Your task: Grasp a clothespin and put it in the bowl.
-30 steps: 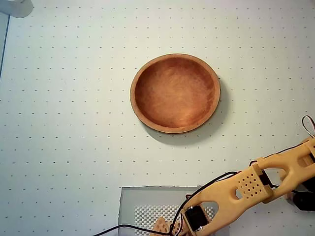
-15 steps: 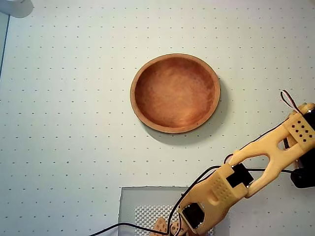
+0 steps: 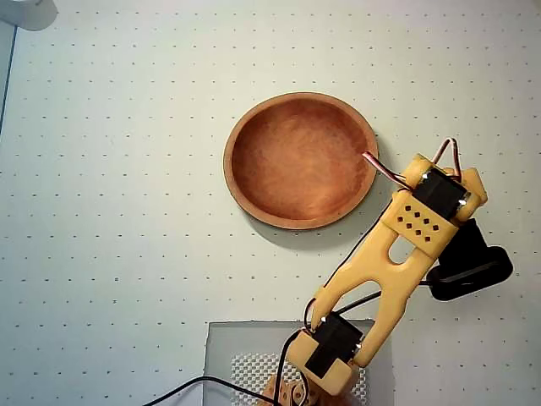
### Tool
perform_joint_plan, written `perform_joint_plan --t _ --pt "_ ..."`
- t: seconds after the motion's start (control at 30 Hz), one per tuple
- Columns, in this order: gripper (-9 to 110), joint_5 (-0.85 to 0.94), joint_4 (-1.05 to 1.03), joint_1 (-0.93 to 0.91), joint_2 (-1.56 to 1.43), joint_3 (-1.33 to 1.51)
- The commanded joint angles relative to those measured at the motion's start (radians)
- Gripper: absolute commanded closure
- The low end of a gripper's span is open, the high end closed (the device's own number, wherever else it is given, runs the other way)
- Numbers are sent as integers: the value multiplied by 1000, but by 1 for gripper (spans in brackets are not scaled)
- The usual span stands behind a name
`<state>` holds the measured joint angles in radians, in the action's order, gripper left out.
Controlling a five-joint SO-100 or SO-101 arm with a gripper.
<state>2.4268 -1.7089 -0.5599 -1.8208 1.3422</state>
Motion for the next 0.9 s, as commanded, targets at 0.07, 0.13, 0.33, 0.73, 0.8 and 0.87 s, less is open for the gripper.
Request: perform_joint_plan --t 0.07,0.13,0.33,0.73,0.8,0.87 --pt "105 -195 -11 189 -155 17" --pt "105 -259 -11 242 -173 15" --pt "105 -469 -11 426 -216 12" --pt "105 -736 6 696 -215 2" --pt "105 -742 6 710 -206 0" --pt "105 -749 6 723 -196 0"
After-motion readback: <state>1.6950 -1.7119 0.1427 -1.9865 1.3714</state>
